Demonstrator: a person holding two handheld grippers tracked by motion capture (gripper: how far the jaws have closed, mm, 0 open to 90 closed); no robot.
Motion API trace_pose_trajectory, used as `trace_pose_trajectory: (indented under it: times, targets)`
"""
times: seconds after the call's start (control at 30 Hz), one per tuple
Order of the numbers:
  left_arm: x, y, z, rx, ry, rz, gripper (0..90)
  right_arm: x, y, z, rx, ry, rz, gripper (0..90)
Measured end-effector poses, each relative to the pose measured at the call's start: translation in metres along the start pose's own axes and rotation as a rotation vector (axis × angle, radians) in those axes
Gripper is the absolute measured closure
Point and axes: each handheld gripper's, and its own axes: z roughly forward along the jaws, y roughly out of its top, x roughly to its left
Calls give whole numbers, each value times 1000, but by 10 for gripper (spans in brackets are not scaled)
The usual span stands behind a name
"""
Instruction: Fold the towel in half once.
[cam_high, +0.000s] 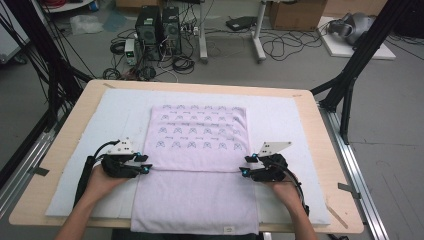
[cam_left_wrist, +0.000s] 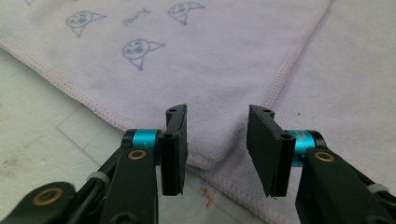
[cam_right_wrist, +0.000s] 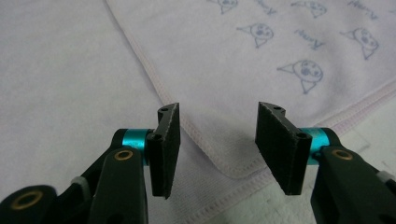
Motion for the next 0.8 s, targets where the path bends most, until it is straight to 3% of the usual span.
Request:
trace_pose_trajectory:
  times: [0.3, 0.57, 0.8]
  targets:
    - [1, -1, 4, 8, 1, -3, 666, -2, -4, 9, 42, -16, 6, 544]
    - [1, 1, 5, 15, 37, -2, 821, -4, -5, 8, 41, -46, -3, 736]
    - [1, 2, 5, 10, 37, -14, 847, -4, -2, 6, 40, -31, -26, 842]
